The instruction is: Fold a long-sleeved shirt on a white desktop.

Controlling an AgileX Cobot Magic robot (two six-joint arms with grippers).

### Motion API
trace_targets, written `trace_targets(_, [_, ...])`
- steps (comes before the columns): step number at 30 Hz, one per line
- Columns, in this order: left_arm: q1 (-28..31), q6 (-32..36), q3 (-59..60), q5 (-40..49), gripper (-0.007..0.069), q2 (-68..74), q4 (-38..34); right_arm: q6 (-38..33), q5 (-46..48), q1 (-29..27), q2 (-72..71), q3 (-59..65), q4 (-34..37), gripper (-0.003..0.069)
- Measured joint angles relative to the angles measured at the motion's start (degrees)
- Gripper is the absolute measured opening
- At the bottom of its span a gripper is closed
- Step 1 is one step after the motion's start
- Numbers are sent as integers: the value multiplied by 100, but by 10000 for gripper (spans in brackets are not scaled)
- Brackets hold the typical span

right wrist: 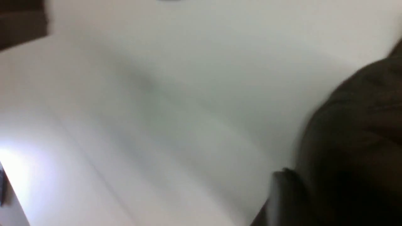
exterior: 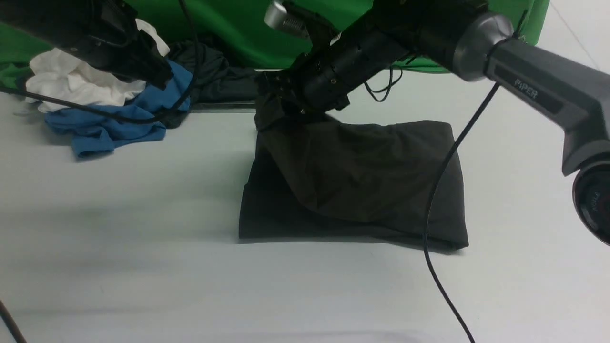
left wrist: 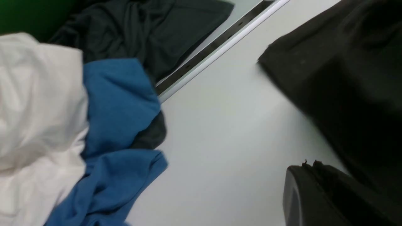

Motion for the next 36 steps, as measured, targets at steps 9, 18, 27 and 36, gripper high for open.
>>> trace_targets(9, [0, 542, 0, -1, 17, 0, -1014, 124, 919, -314, -436, -402, -557, 467])
trace_targets(18, [-647, 671, 477, -502, 17, 51, -1157, 818, 935, -801, -1675, 719, -4046, 84])
trace_targets(27, [-1409, 732, 559, -1262, 17, 1280, -1216, 785, -745, -1486, -1234, 2393, -3598, 39])
trace_targets(36, [-1373, -301, 578, -1106, 17, 1780, -59, 442, -2108, -1546, -437, 2428, -3491, 37])
